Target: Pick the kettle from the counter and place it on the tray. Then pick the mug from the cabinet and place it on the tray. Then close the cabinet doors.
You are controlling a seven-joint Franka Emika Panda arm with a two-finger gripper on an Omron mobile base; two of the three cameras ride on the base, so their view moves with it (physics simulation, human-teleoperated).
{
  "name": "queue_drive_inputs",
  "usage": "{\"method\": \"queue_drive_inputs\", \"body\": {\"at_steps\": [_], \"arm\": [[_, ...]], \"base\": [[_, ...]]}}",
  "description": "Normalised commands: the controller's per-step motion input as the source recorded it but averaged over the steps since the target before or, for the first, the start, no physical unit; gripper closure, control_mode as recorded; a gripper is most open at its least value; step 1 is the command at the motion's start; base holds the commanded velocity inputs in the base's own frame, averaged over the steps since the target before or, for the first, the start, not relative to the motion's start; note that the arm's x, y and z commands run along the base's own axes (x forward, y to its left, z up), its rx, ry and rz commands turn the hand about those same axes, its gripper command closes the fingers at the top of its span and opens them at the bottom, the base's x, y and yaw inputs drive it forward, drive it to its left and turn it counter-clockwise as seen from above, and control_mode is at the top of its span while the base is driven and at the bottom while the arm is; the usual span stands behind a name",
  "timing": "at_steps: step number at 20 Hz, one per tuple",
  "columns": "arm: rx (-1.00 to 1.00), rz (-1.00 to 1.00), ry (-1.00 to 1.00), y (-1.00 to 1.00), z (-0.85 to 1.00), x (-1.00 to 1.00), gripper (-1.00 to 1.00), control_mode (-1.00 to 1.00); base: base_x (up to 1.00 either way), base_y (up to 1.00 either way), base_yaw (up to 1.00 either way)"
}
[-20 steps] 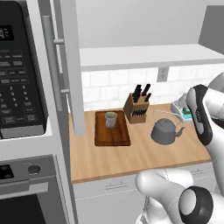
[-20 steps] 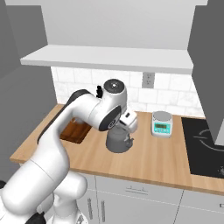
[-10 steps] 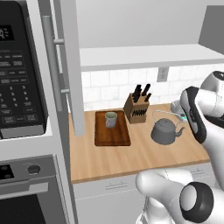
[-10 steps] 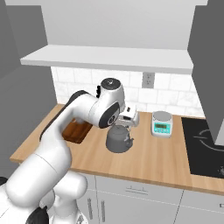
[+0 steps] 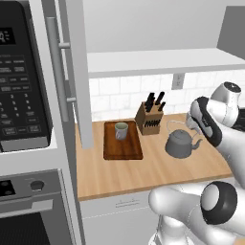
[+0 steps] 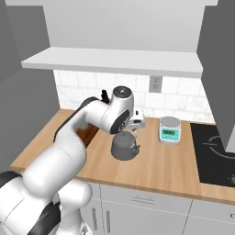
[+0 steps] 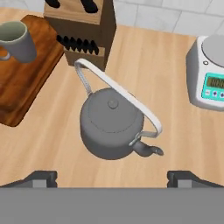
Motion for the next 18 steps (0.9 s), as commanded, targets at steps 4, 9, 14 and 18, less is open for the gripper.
{"method": "queue_drive_inputs", "body": {"at_steps": [4,9,14,18], "arm": [[-0.04,0.11,0.01,0.0,-0.19,0.44,-1.0,-1.0],[-0.04,0.09,0.04,0.0,-0.13,0.38,-1.0,-1.0],[-0.01,0.05,0.0,0.0,-0.15,0.35,-1.0,-1.0],[0.0,0.06,0.01,0.01,-0.14,0.21,-1.0,-1.0]], "base": [[0.0,0.0,0.0],[0.0,0.0,0.0],[0.0,0.0,0.0],[0.0,0.0,0.0]]}}
